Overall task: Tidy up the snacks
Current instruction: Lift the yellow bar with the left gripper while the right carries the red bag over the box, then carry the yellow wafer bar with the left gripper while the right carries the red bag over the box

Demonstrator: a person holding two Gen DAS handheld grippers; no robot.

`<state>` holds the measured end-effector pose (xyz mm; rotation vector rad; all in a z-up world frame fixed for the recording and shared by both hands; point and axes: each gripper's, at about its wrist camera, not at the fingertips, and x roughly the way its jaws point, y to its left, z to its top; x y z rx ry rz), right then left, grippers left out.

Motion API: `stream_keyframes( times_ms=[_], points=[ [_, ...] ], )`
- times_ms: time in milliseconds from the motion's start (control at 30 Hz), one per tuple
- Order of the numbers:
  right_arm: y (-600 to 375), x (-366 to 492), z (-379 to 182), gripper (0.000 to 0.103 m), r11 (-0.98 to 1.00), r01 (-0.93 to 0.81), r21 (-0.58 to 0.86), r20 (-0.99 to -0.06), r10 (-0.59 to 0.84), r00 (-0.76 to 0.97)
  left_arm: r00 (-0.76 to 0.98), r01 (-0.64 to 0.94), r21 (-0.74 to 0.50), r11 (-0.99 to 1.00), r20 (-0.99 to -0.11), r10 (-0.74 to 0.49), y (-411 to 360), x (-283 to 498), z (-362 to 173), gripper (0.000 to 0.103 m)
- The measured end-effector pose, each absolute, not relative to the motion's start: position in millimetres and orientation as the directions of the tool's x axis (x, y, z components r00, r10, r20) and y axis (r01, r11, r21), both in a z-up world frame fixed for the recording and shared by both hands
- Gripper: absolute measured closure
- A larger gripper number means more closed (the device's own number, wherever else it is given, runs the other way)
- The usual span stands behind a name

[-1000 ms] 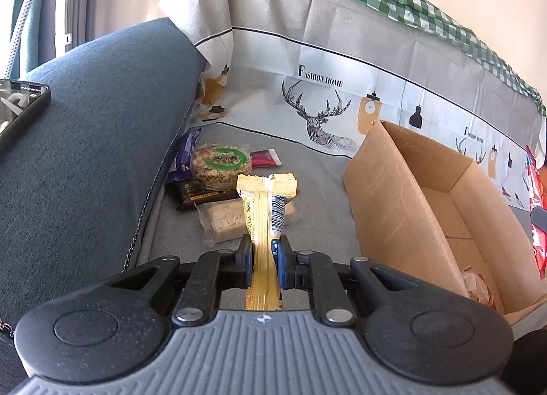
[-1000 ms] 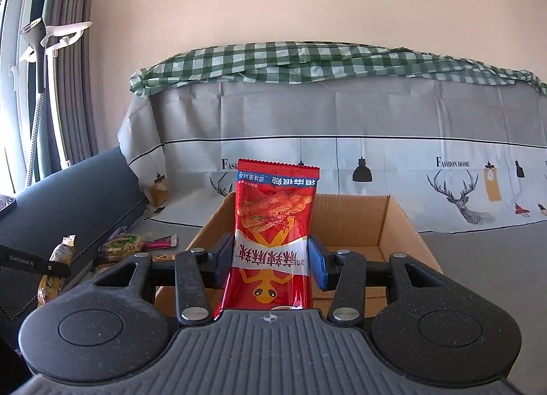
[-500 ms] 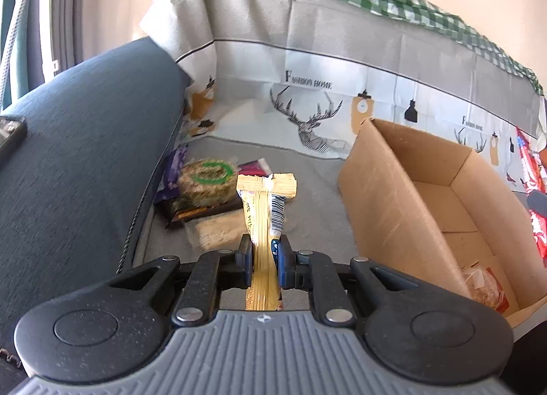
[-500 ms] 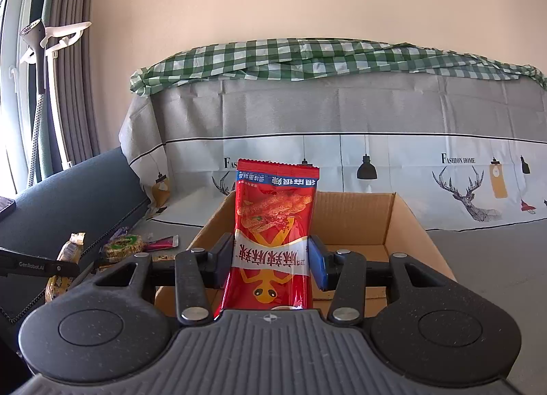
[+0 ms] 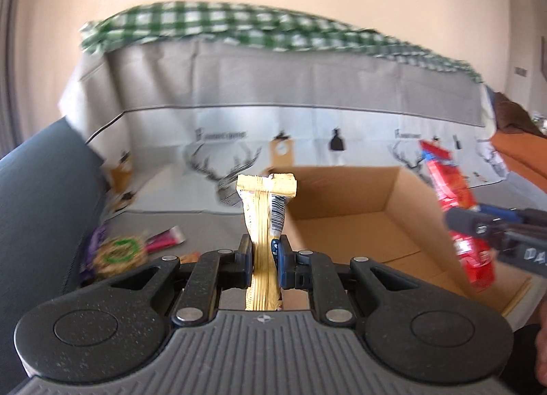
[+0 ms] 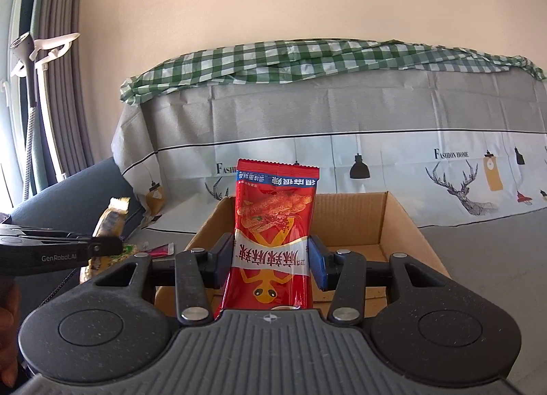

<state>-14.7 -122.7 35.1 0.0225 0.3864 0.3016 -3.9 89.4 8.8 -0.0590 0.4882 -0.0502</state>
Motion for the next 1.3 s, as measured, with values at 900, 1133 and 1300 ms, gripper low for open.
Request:
stream_keyframes(
  times_ms=[900, 1133, 1300],
  points=[
    [-139.5, -7.2, 55.6, 0.055, 0.992, -0.105, 0.072, -0.371, 0.124, 0.920, 0.884, 0.173, -0.175, 0.969, -0.407, -0.231, 11.7, 24.4, 12.0, 0.088],
    [-136.1, -8.9, 61.0, 0.055, 0.992, -0.103, 0.069, -0.364, 0.121, 0.924, 0.881, 0.179, -0.180, 0.967, -0.408, -0.239, 10.5, 24.5, 11.3, 0.088],
    [-134.3, -12.1, 65.8, 0.055, 0.992, -0.104, 0.076, -0.357, 0.124, 0.926, 0.881, 0.177, -0.186, 0.967, -0.408, -0.239, 11.3, 24.3, 11.5, 0.088]
  ],
)
